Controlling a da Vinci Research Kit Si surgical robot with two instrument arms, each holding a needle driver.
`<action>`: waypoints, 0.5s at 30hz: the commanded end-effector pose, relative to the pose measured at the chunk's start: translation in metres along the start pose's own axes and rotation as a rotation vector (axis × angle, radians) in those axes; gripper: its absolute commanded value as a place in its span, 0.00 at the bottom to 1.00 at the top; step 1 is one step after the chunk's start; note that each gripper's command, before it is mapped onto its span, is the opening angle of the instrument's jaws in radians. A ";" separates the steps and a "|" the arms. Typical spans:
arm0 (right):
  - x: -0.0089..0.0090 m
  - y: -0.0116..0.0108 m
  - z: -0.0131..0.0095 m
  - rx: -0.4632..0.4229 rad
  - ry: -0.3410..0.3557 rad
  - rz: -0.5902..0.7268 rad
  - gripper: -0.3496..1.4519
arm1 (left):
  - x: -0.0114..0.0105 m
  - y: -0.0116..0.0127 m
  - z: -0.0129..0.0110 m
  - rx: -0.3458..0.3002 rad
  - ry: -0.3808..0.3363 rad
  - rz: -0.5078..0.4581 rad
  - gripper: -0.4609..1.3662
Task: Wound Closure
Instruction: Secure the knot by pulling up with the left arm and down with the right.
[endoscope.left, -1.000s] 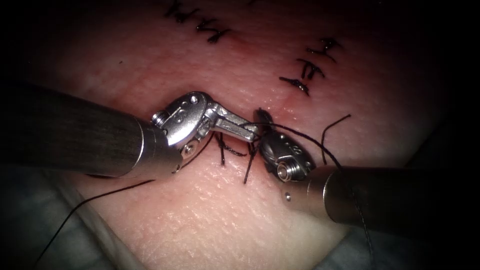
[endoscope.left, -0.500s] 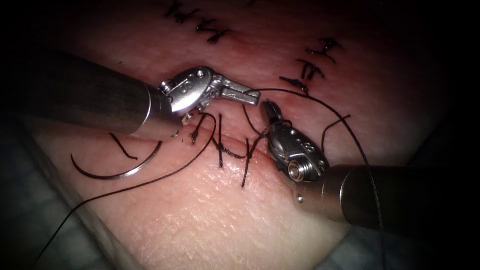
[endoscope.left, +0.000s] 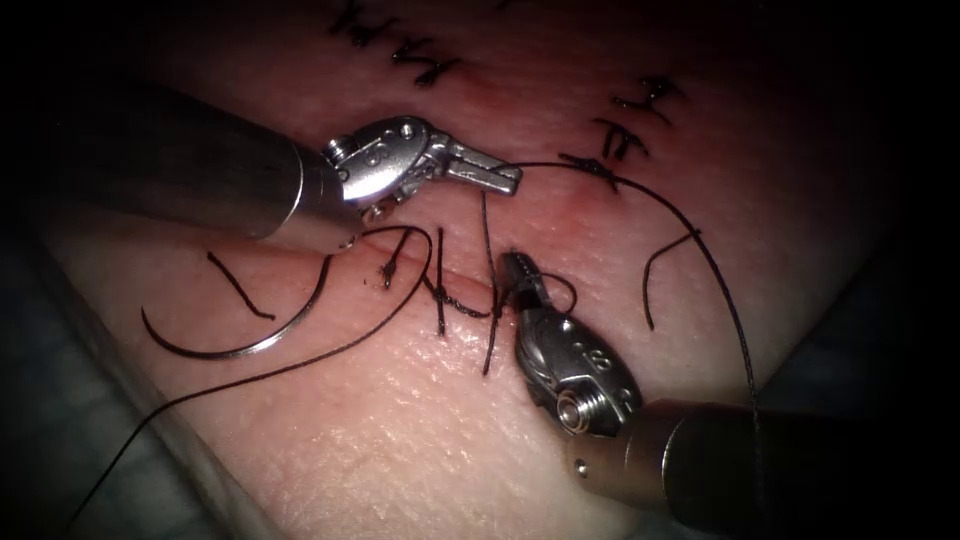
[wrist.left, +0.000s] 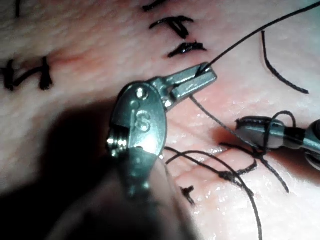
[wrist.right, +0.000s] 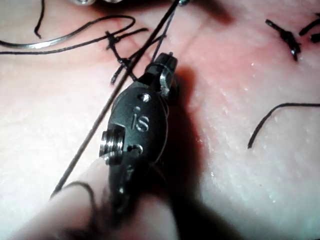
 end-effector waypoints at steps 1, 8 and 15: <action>0.0000 -0.0001 -0.0002 0.007 0.000 -0.001 0.00 | -0.0001 -0.0006 -0.0001 0.007 -0.007 0.000 0.06; -0.0001 -0.0006 -0.0012 0.032 -0.001 -0.004 0.00 | -0.0010 -0.0042 -0.0008 0.026 -0.022 -0.001 0.06; -0.0002 -0.0017 -0.0033 0.094 -0.018 -0.004 0.00 | -0.0010 -0.0058 -0.0008 0.039 -0.037 -0.002 0.06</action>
